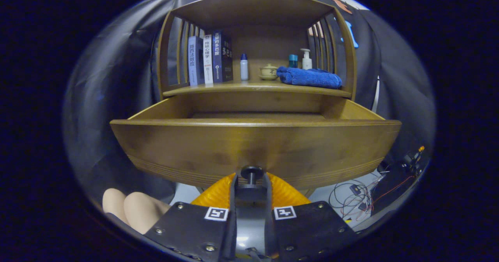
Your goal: Pull open the drawer, take out the items inside it, and place them on the countertop above the cabinet.
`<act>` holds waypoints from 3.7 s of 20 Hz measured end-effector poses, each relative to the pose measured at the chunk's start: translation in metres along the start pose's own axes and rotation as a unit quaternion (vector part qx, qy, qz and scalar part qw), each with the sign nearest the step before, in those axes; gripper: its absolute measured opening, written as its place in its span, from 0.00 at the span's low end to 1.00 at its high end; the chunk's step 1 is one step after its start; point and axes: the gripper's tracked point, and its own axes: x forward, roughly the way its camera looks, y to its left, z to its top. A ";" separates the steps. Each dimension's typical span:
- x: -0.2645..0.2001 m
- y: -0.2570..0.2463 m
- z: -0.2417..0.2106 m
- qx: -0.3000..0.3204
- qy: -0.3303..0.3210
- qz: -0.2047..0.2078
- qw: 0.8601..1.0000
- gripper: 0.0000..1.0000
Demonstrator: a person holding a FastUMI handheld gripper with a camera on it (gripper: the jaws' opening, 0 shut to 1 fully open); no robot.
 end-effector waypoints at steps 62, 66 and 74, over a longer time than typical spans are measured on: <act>0.091 0.000 0.089 -0.053 0.166 0.076 0.982 0.15; 0.072 0.010 0.129 -0.056 0.116 0.091 0.987 0.15; 0.074 0.017 0.213 -0.045 0.021 0.080 0.996 0.15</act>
